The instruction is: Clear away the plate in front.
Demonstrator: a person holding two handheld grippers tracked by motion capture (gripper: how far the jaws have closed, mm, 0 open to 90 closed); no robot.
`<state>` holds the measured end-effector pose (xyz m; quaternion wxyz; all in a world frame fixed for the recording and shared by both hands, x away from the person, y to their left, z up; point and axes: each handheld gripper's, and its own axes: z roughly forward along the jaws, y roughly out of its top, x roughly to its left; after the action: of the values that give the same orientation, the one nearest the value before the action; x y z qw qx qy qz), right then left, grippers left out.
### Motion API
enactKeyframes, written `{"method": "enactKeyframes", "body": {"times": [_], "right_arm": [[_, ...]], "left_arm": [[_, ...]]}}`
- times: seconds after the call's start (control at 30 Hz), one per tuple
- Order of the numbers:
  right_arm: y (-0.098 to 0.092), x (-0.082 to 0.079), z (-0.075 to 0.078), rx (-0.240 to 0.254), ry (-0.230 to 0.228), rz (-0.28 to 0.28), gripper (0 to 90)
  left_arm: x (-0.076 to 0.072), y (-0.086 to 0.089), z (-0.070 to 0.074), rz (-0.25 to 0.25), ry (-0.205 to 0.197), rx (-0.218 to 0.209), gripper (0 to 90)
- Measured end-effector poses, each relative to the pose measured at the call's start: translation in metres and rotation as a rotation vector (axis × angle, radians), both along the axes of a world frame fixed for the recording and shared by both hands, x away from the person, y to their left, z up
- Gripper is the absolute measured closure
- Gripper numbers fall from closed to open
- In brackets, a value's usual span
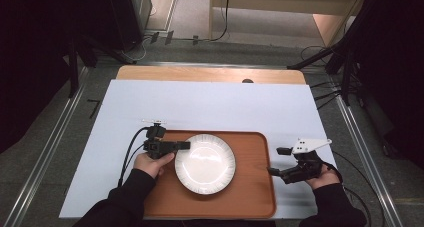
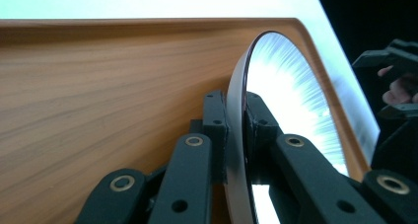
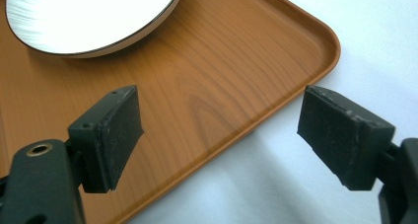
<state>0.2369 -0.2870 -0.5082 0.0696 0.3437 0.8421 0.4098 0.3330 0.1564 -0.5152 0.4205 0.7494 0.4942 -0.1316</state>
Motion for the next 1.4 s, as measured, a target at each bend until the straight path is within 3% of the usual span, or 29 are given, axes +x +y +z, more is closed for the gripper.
{"method": "enactKeyframes", "body": {"times": [0.73, 1.0, 1.2, 1.4], "right_arm": [[0.0, 0.0, 0.0, -0.001, 0.0, 0.002, 17.7], [0.001, 0.0, 0.0, -0.002, 0.003, 0.002, 17.7], [0.001, 0.0, -0.001, -0.001, 0.004, 0.004, 17.7], [0.001, 0.0, -0.001, -0.002, 0.006, 0.004, 17.7]], "left_arm": [[0.002, 0.0, -0.005, -0.006, 0.012, 0.051, 77.1], [0.003, 0.002, -0.003, -0.016, 0.01, 0.048, 73.8], [0.003, 0.002, 0.001, -0.032, -0.012, 0.062, 72.0], [0.004, 0.006, 0.006, -0.048, -0.024, 0.053, 64.3]]}}
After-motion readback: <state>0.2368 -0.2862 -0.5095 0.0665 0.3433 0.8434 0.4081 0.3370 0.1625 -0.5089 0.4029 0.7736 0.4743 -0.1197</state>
